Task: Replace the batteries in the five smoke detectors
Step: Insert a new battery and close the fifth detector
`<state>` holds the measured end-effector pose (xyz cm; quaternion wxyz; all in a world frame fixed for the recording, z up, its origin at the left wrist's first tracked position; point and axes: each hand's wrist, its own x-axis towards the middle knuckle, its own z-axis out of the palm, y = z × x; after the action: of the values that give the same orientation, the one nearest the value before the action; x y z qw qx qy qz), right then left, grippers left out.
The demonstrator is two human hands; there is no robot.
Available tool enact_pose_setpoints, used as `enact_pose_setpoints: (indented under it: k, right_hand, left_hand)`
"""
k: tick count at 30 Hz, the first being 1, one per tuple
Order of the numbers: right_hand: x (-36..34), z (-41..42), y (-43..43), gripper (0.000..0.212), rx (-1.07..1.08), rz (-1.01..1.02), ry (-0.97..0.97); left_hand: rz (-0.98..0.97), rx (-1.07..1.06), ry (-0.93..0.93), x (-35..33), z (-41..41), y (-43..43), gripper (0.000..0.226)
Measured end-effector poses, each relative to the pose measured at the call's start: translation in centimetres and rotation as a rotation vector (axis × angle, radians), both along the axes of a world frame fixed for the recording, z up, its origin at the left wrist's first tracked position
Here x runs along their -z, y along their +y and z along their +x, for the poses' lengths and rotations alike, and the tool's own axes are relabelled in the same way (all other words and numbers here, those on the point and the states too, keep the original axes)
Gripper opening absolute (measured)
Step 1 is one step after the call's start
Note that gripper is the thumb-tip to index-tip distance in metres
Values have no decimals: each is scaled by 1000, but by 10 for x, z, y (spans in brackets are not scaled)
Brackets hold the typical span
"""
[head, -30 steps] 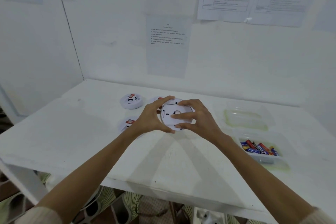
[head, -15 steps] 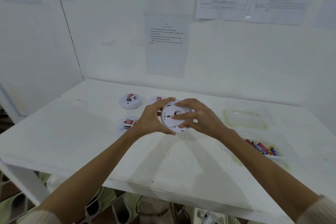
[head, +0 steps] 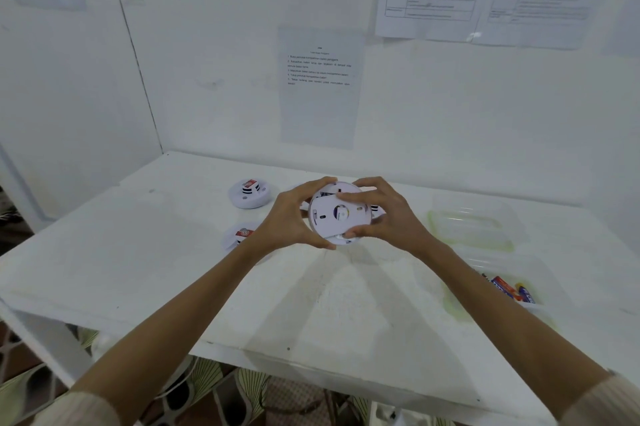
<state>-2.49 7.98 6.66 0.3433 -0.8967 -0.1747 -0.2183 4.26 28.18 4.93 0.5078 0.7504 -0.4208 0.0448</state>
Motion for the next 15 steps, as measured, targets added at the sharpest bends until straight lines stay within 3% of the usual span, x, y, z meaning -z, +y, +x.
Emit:
enact_pose_setpoints:
  k: [6, 12, 15]
  right_hand:
    - [-2, -2, -5, 55, 45, -262, -100]
    - [2, -3, -4, 60, 71, -62, -75]
    - [5, -3, -5, 62, 60, -57, -30]
  left_hand:
    - [27, -8, -3, 5, 3, -1, 92]
    - [-5, -14, -6, 4, 6, -3, 92]
    - [17, -13, -1, 5, 6, -3, 94]
